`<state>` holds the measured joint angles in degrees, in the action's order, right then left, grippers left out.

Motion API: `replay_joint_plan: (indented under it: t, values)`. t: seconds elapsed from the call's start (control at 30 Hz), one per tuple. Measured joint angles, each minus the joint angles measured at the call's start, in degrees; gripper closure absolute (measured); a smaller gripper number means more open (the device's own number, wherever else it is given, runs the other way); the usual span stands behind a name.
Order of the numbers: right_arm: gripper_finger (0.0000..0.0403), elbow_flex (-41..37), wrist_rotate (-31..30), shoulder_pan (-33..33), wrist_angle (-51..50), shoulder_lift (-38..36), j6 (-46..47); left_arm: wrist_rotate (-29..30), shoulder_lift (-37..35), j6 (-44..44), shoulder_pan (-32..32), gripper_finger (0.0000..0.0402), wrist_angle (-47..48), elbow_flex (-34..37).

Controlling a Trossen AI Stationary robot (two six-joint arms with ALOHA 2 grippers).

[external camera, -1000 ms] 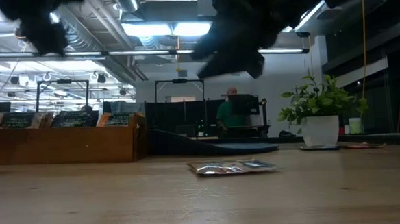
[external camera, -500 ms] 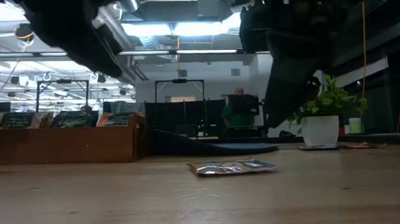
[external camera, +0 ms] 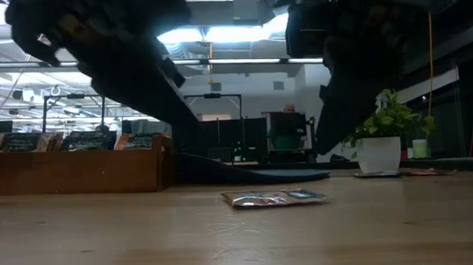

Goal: Pick & Place Tea
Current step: Put the brown tea bag into the left section of the wooden organizer

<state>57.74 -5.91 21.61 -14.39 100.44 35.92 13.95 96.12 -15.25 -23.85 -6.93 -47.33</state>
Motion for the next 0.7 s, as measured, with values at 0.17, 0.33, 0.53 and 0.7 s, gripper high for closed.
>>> replay_joint_plan:
  t: [0.17, 0.33, 0.53, 0.7]
  values:
    - [0.0199, 0.0, 0.35, 0.02, 1.57, 1.4, 2.04, 0.08, 4.26, 0.01, 0.07, 0.0397, 0.82, -3.23]
    - [0.0199, 0.0, 1.54, 0.01, 1.2, 2.99, 2.88, 0.05, 7.05, 0.01, 0.08, 0.0399, 1.4, -4.91]
    - [0.0199, -0.02, 2.0, -0.03, 1.94, 4.8, 4.53, -0.48, 10.93, -1.13, 0.59, 0.0399, 1.41, -6.61]
    - [0.0199, 0.2, 3.3, -0.33, 3.95, 7.02, 6.87, 0.1, 14.63, -1.54, 1.16, 0.0399, 1.56, -8.79]
